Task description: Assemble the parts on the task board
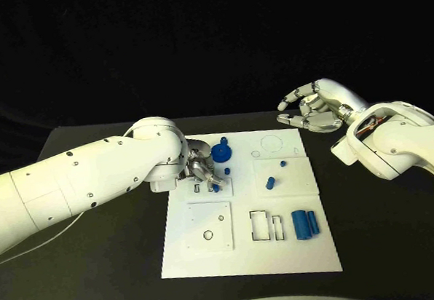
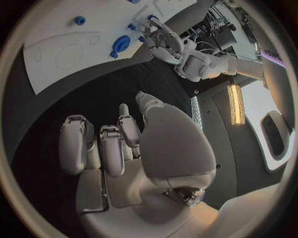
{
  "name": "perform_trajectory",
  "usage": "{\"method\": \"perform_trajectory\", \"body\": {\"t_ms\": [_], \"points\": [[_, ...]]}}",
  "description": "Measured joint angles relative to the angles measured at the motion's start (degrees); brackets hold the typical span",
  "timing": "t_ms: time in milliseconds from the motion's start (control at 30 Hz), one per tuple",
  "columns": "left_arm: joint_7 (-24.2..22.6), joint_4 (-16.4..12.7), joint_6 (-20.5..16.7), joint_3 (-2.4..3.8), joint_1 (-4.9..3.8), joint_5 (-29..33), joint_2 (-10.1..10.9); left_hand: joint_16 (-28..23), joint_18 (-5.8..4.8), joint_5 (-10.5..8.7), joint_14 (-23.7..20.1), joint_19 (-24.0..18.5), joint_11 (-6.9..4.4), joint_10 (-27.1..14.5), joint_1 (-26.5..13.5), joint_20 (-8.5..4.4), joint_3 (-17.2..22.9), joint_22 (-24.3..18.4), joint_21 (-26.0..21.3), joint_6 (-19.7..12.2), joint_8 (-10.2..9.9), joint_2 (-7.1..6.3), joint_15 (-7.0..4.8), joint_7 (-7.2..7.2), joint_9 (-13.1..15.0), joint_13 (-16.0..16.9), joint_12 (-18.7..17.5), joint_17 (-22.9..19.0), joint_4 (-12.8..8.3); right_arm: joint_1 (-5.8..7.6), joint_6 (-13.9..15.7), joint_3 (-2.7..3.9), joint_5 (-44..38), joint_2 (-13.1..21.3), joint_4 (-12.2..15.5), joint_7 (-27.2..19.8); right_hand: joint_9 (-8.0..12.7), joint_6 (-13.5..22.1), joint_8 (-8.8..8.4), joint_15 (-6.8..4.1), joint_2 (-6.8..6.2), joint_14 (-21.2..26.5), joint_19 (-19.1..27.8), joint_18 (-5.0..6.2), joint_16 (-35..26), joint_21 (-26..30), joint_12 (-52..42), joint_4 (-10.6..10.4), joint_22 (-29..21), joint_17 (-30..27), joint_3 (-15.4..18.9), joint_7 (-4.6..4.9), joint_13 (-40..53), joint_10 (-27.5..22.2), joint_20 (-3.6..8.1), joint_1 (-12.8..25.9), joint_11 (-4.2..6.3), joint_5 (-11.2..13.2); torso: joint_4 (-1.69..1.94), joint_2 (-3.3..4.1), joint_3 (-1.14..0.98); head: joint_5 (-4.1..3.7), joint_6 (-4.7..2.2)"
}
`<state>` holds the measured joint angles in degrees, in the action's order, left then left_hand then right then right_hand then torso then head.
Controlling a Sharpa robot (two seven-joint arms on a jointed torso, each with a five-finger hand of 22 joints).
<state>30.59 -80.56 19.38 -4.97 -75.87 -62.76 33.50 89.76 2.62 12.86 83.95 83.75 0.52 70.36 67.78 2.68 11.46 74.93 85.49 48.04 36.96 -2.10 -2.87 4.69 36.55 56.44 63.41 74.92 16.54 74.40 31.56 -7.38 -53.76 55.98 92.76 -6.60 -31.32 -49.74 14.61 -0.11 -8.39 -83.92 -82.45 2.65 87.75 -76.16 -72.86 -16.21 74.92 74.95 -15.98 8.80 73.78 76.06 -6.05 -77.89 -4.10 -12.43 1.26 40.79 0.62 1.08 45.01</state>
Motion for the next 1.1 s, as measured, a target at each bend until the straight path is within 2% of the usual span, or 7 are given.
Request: {"method": "perform_trajectory", "body": {"t_ms": [267, 433, 567, 600, 900, 967, 1100], "points": [[0.0, 0.1, 0.1, 0.02, -0.03, 1.0, -0.2, 0.0, 0.00, 0.19, 0.0, 0.2, 0.00, 0.0, 4.9, -0.21, 7.6, 0.0, 0.2, -0.3, 0.0, -1.05, -0.01, -0.10, 0.7, 0.2, 0.0, 0.0, -0.2, -0.01, -0.1, -0.01, 0.0, -0.1, 0.0, 0.0, 0.0, 0.0, 0.00, 0.00, 0.00, 0.0, 0.0, 0.00, 0.0, 0.0, 0.0, 0.0, 0.0, 0.0, 0.0, 0.00, 0.0, 0.0, 0.00, 0.0, 0.00, 0.0, -0.01, 0.00, -0.02, -0.04, 0.19], [0.0, 0.3, 0.0, 0.02, -0.03, 2.1, -0.2, 0.0, 0.01, 0.19, -0.1, 0.2, -0.01, 0.0, 7.4, -0.22, 16.0, 0.0, 0.2, -0.9, -0.4, -3.37, -0.32, 0.02, 1.1, 0.5, 0.0, 0.0, -1.4, -0.01, -0.1, -0.01, 0.0, -0.1, -0.1, 0.1, -0.1, 0.0, 0.00, 0.00, 0.00, 0.0, 0.0, 0.00, 0.0, 0.0, 0.0, 0.0, 0.0, 0.0, 0.0, 0.00, -0.1, 0.0, 0.00, 0.0, 0.00, -0.2, -0.01, -0.01, -0.03, -0.04, 0.26], [0.0, 0.4, 0.0, 0.00, -0.03, 3.4, 0.0, 0.0, 0.01, 0.25, -0.1, 0.3, -0.20, 0.2, 7.7, -0.32, 19.2, 0.0, 0.2, -1.3, 1.5, -5.57, -0.32, -0.20, 1.1, 0.6, 0.0, 0.0, 1.5, -0.01, -0.1, -0.01, 0.0, -0.1, -0.2, 0.1, -0.1, 0.0, 0.00, 0.00, 0.00, 0.0, 0.0, 0.00, -0.2, 0.0, 0.0, 0.0, 0.0, 0.0, 0.0, 0.00, -0.1, 0.0, 0.00, 0.0, 0.00, -0.2, 0.02, 0.00, -0.03, -0.07, 0.31], [0.0, 0.4, 0.0, 0.00, -0.03, 3.7, 0.1, 0.0, 0.01, 0.25, -0.1, 0.3, -0.20, 0.2, 7.4, -0.32, 21.3, 0.0, 0.2, -1.4, 1.5, -5.91, -0.32, -0.28, 1.1, 0.6, 0.0, 0.0, 0.0, -0.01, -0.1, -0.01, 0.0, -0.1, -0.2, 0.1, -0.1, 0.0, 0.00, 0.00, 0.00, 0.0, 0.0, 0.00, -0.2, 0.0, 0.0, 0.0, 0.0, 0.0, 0.0, 0.00, -0.1, 0.0, 0.00, 0.0, 0.00, -0.2, 0.01, 0.00, -0.03, -0.08, 0.31], [0.0, -0.3, -1.0, 0.06, -0.03, 7.5, 1.7, 0.0, 0.01, 0.68, -0.1, 0.3, -0.41, 1.6, 4.8, -0.31, 25.0, 0.0, 0.4, -1.4, 3.2, -8.04, -0.31, -0.19, 1.1, 2.0, 1.1, 0.0, -0.1, -0.03, -0.1, -0.02, 0.0, -0.1, -0.3, 0.2, 0.0, 0.0, 0.00, 0.00, -0.23, 0.0, 0.0, 0.00, -0.2, 0.2, 0.0, 0.0, 0.0, 0.0, 0.0, 0.00, -0.2, 0.0, 0.00, 0.2, 0.00, -0.2, 0.08, -0.01, -0.09, 0.09, 0.31], [0.0, -0.6, -1.7, 0.07, -0.03, 8.1, 2.1, 0.0, 0.01, 1.16, -0.1, 0.3, -0.55, 1.8, 4.1, -0.31, 25.2, 0.0, 0.4, -1.4, 3.2, -8.15, -0.31, -0.19, 4.9, 2.4, 1.8, 0.0, 0.1, -0.03, -0.1, -0.02, 0.0, -0.1, -0.4, 0.2, 0.0, 0.0, 0.00, 0.00, -0.23, 0.0, 0.0, 0.00, -0.2, 0.2, 0.0, 0.0, 0.0, 0.0, 0.0, 0.00, -0.2, 0.0, 0.00, 0.2, 0.00, -0.4, 0.08, -0.02, -0.10, 0.13, 0.30], [-0.1, -1.6, -4.1, 0.09, -0.03, 9.5, 3.2, 0.0, 0.01, 2.14, -0.1, 0.3, -0.64, 3.1, 2.9, -0.31, 26.1, 0.0, 0.4, -1.4, 3.7, -8.65, -0.31, -0.19, 5.8, 3.7, 3.0, 0.0, -0.9, -0.03, -0.1, -0.02, 0.0, 0.0, -0.5, 0.2, -0.1, 0.0, 0.00, 0.00, -0.22, 0.0, 0.2, 0.00, -0.2, 0.2, 0.0, 0.0, 0.0, 0.0, 0.0, 0.00, -0.2, 0.0, 0.21, 0.2, 0.00, -0.4, 0.09, -0.03, -0.10, 0.15, 0.35]]}}
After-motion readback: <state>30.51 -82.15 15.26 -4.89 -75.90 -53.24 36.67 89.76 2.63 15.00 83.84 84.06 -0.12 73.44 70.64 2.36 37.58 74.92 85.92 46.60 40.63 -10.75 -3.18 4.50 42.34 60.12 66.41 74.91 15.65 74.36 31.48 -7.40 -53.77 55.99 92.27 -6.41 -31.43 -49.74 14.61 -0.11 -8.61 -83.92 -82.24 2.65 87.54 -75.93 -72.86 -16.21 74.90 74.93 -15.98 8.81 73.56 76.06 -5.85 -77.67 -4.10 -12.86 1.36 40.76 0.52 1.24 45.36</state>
